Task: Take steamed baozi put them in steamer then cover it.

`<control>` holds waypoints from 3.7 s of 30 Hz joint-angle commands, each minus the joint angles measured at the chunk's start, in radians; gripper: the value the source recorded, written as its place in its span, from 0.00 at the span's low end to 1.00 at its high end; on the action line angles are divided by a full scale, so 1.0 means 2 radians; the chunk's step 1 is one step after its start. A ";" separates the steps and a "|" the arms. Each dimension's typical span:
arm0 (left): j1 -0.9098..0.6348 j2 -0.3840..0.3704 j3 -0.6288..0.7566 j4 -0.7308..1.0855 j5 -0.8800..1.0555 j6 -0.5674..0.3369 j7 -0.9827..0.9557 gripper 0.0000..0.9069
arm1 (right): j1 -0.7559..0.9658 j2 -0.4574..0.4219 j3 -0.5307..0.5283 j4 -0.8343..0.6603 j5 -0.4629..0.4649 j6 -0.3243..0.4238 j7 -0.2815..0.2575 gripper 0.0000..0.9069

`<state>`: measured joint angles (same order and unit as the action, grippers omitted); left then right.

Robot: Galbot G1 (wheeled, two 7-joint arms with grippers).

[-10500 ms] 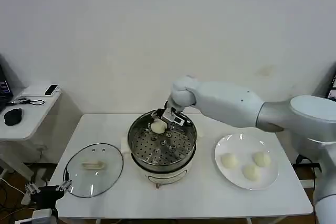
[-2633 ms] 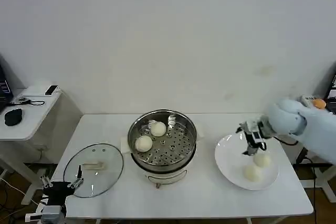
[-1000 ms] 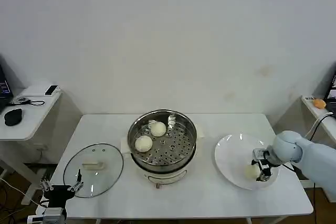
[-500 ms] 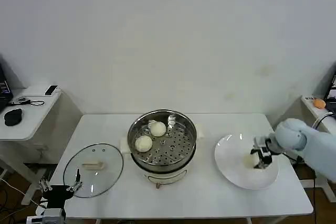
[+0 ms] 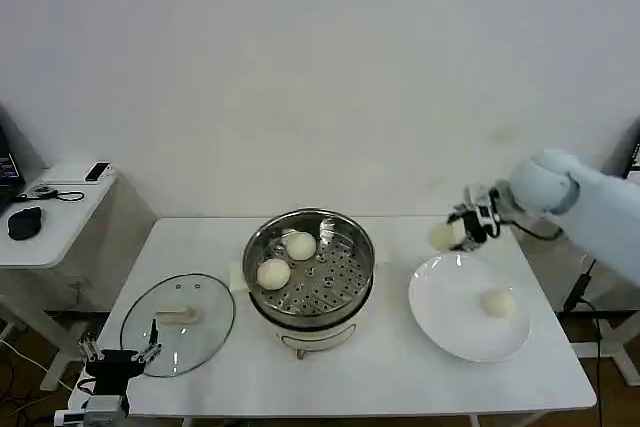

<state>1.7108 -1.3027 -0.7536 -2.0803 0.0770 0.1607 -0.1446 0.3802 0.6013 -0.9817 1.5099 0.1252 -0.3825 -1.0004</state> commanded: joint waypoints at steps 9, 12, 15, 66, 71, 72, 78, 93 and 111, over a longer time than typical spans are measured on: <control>0.003 -0.006 -0.016 -0.005 0.001 0.003 0.001 1.00 | 0.099 0.218 -0.075 0.002 0.065 0.024 -0.004 0.70; 0.007 -0.007 -0.024 -0.005 0.000 0.003 0.001 1.00 | 0.084 0.241 -0.084 0.001 0.053 0.041 -0.010 0.71; 0.010 -0.010 -0.030 -0.006 -0.001 0.003 0.000 1.00 | 0.072 0.253 -0.096 0.009 0.032 0.059 -0.021 0.71; 0.008 -0.017 -0.034 0.006 -0.005 -0.001 -0.004 1.00 | 0.058 0.272 -0.148 0.021 -0.059 0.210 -0.071 1.00; 0.007 -0.017 -0.033 0.005 -0.005 -0.001 -0.004 1.00 | 0.064 0.267 -0.145 0.020 -0.060 0.211 -0.069 1.00; 0.007 -0.017 -0.032 0.005 -0.005 -0.001 -0.004 1.00 | 0.068 0.265 -0.142 0.019 -0.060 0.210 -0.066 1.00; 0.006 -0.016 -0.030 0.004 -0.005 -0.001 -0.003 1.00 | 0.080 0.249 -0.116 -0.007 -0.057 0.203 -0.041 1.00; 0.007 -0.001 -0.014 -0.007 -0.007 0.004 0.000 1.00 | 0.134 0.066 -0.112 0.048 0.007 0.104 -0.018 1.00; -0.006 0.015 0.005 0.005 -0.011 0.004 0.000 1.00 | -0.157 -0.134 0.070 -0.003 -0.094 0.090 -0.014 1.00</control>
<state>1.7007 -1.2788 -0.7563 -2.0784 0.0544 0.1685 -0.1440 0.3983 0.5293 -1.0697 1.5465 0.0137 -0.1800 -1.0319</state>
